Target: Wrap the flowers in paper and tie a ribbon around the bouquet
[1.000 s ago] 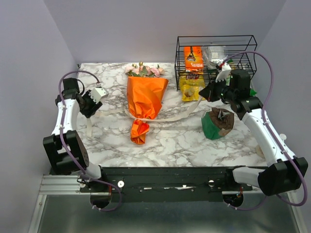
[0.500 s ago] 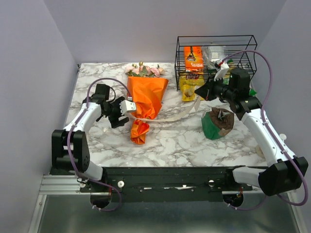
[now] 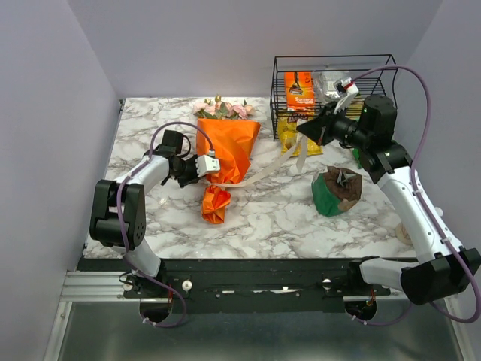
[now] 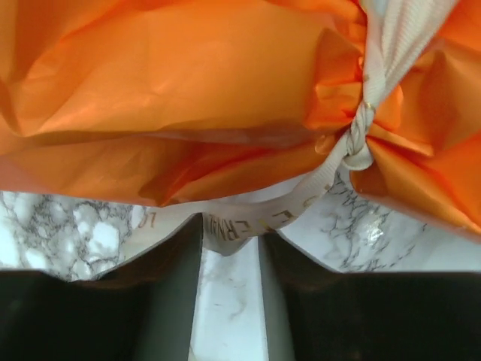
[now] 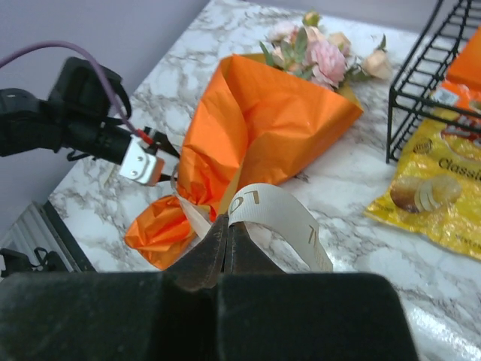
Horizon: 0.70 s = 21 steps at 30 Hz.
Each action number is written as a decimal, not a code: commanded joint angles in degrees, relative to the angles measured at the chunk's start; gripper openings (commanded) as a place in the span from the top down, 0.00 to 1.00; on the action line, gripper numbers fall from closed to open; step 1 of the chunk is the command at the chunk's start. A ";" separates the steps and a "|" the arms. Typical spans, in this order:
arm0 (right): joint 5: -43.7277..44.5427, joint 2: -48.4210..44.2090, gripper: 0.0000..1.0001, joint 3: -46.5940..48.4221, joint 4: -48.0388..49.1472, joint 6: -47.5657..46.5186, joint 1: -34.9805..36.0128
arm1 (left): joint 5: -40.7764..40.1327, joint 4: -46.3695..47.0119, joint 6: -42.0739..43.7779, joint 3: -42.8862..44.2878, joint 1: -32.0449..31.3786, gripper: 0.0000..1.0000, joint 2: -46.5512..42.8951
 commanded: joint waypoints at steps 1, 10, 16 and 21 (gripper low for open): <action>-3.15 -0.41 0.99 3.01 2.91 2.32 0.70 | 3.52 -0.76 -5.28 1.21 -0.37 0.92 0.40; 3.44 -2.60 1.00 3.28 0.02 3.82 -1.40 | -5.33 2.84 -12.94 -1.16 1.92 1.00 0.05; 1.60 -7.25 1.00 1.51 -2.00 3.82 -7.82 | -7.89 -0.50 -11.45 -1.43 4.47 1.00 2.07; 3.00 -9.54 1.00 2.66 -5.87 0.30 -8.70 | -9.39 0.20 -9.43 -3.71 4.91 1.00 1.11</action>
